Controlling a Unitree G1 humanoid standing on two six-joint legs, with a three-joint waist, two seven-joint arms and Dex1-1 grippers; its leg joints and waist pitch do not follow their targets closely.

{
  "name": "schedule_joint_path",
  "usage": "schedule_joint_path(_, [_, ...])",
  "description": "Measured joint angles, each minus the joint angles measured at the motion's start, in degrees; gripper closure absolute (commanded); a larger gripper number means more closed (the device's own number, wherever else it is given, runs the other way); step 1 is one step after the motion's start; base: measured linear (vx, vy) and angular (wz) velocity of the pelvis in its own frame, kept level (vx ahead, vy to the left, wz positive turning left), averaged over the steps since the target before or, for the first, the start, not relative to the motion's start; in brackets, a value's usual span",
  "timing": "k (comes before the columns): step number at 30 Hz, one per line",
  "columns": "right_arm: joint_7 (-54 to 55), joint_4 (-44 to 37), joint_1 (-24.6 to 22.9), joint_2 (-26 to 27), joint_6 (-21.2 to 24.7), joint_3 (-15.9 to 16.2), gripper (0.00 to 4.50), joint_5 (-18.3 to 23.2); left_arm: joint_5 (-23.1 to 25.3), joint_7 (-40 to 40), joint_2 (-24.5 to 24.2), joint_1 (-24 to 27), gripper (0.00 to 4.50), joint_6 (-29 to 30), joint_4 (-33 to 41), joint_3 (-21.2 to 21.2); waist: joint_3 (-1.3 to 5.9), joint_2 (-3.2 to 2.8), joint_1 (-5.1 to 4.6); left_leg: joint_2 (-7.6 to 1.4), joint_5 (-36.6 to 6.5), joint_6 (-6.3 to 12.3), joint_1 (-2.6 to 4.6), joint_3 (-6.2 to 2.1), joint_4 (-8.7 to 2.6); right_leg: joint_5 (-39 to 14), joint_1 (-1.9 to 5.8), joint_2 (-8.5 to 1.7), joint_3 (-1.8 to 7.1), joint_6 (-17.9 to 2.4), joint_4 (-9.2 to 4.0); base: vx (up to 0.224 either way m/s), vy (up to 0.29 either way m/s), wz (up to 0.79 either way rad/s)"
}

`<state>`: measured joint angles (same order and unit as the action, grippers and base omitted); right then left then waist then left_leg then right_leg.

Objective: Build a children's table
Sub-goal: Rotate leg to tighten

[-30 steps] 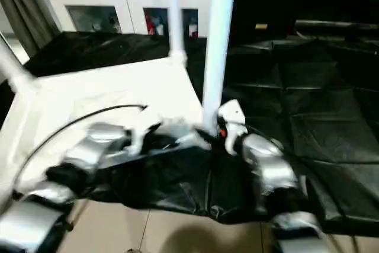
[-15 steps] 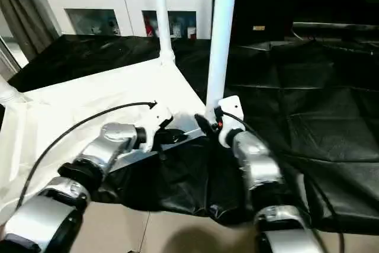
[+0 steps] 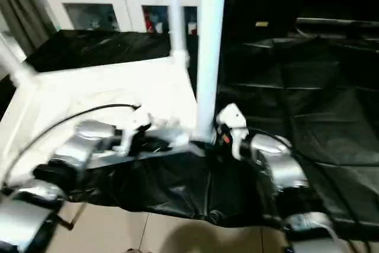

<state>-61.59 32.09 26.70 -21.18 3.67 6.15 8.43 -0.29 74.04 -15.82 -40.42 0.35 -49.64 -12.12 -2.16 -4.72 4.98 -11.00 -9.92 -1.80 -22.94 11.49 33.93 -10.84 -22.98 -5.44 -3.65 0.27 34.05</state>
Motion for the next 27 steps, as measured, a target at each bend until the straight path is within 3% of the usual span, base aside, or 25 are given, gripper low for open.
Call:
schedule_joint_path(11, [0.3,-2.3,-1.5,0.9,2.1,-0.3,1.74,0.8,0.0,-0.6,0.7,0.7,4.50,0.9,1.3,-0.1,-0.03,0.08,0.16,-0.02,0.0,0.00,-0.04,0.00,0.10,0.0,-0.04,-0.01,-0.01,0.0,0.12,0.000,0.000,0.00])
schedule_joint_path(13, [3.6,-2.0,-1.5,2.0,2.4,-1.3,1.76,0.4,0.1,-3.3,1.4,0.5,4.50,0.9,1.0,0.0,-0.02,0.09,0.12,-0.02,0.0,-0.01,-0.02,-0.01,0.18,0.0,-0.04,-0.02,0.01,0.0,0.21,0.000,0.000,0.00])
schedule_joint_path(16, [17.8,2.9,1.4,6.9,2.0,-3.5,1.77,-2.2,1.7,-13.0,4.5,-1.6,4.50,0.3,-2.8,1.2,0.04,0.21,-0.49,0.00,-0.2,-0.31,0.25,-0.01,0.22,0.2,0.05,-0.03,0.05,-0.2,0.32,0.000,0.000,0.00])
schedule_joint_path(21, [33.3,7.1,3.6,12.2,1.7,-5.4,1.78,-4.1,2.7,-22.5,8.5,-2.7,4.50,0.6,-5.6,2.0,0.02,0.21,-1.35,0.08,-0.2,-0.34,1.01,-0.04,-0.12,-0.1,0.73,-0.04,0.06,0.2,0.10,0.000,0.000,0.00])
schedule_joint_path(26, [39.9,10.1,4.9,14.7,-0.8,-6.9,1.78,-4.8,3.5,-27.0,10.8,-3.0,4.50,1.0,-5.9,2.3,0.13,-0.02,-1.61,0.22,-0.2,-0.34,1.06,-0.05,-0.25,-0.1,0.86,-0.06,0.14,0.2,-0.09,0.000,0.000,0.00])
schedule_joint_path(27, [39.9,10.3,4.9,14.9,-1.0,-7.2,1.22,-4.8,3.5,-27.0,10.8,-3.0,4.50,1.0,-6.1,2.3,0.14,-0.02,-1.61,0.22,-0.2,-0.34,1.09,-0.05,-0.25,-0.1,0.89,-0.06,0.13,0.2,-0.09,0.000,0.000,0.00])
